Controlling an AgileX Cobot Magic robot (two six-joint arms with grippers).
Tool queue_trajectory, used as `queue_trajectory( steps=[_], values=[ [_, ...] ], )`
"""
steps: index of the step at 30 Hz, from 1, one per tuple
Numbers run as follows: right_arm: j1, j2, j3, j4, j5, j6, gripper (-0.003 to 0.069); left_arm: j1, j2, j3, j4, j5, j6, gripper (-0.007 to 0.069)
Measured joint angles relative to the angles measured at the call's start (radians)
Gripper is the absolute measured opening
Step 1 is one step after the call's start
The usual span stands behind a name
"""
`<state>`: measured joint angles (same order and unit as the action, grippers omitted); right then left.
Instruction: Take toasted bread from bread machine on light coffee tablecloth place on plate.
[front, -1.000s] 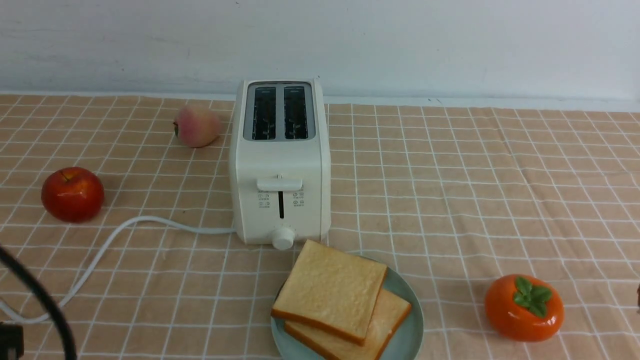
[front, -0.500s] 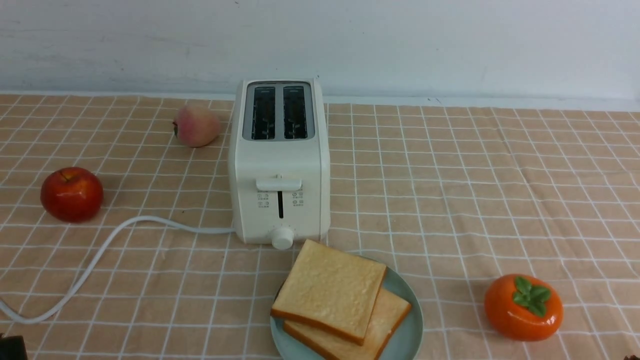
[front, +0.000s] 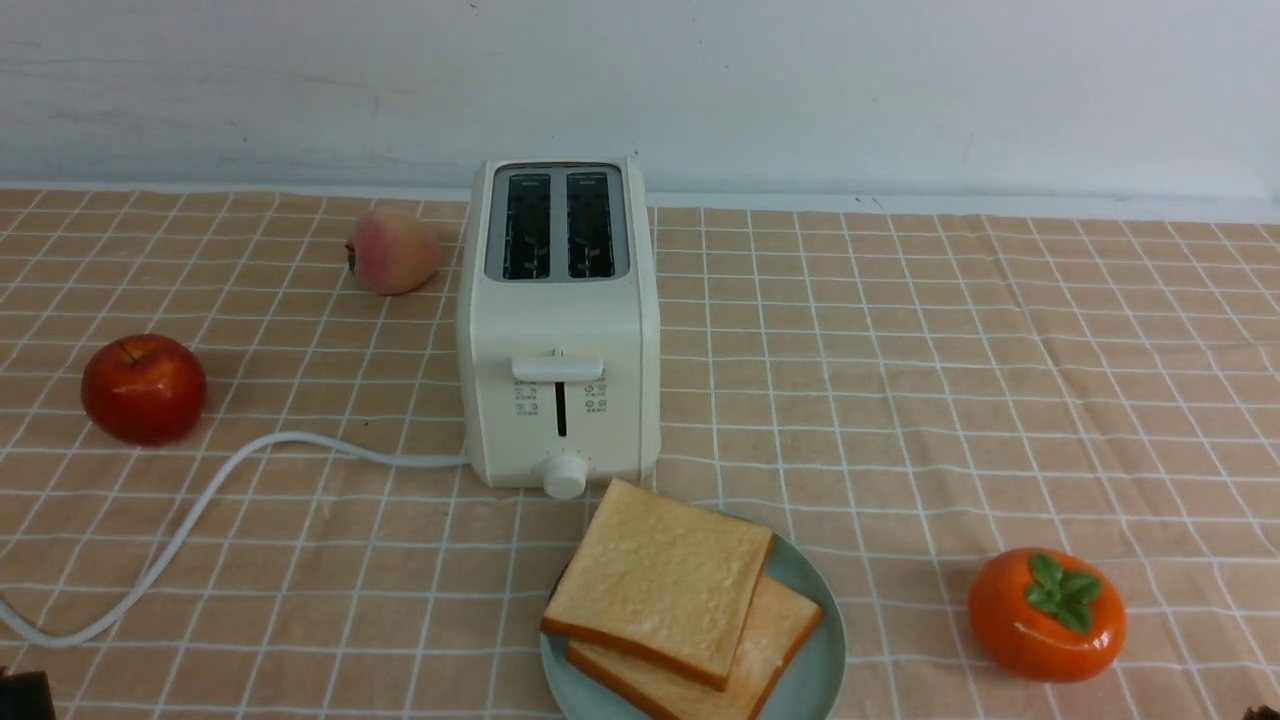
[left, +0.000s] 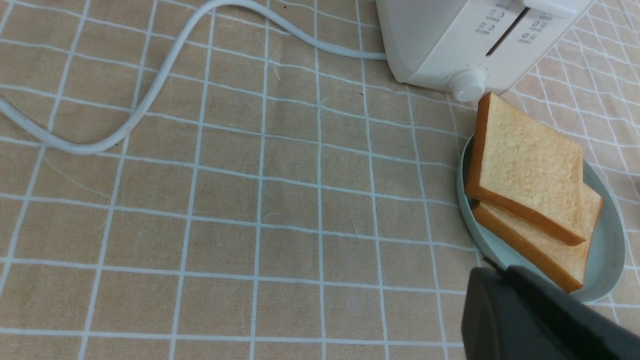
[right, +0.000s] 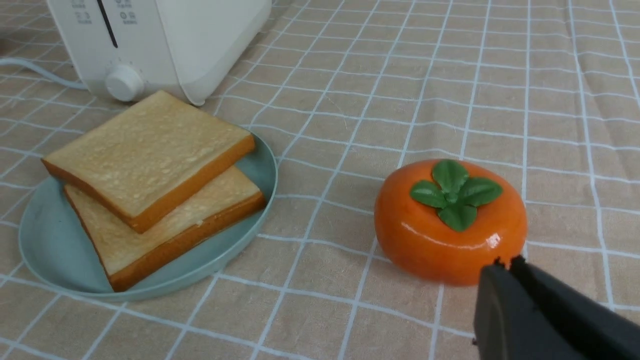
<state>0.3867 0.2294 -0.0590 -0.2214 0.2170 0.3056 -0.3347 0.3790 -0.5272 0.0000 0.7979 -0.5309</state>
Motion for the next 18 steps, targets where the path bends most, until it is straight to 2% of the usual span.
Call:
queue_trajectory(
  steps=[10, 15, 18],
  values=[
    [0.000, 0.000, 0.001, 0.001, 0.002, 0.000, 0.0012, 0.000, -0.006, 0.000, 0.000, 0.000, 0.000, -0.0014],
    [0.000, 0.000, 0.001, 0.001, 0.002, 0.000, 0.0014, 0.014, -0.135, 0.008, -0.009, 0.004, 0.000, -0.0014],
    [0.000, 0.000, 0.001, 0.001, 0.002, 0.000, 0.0015, 0.127, -0.217, 0.008, -0.040, 0.021, 0.000, -0.0014]
  ],
)
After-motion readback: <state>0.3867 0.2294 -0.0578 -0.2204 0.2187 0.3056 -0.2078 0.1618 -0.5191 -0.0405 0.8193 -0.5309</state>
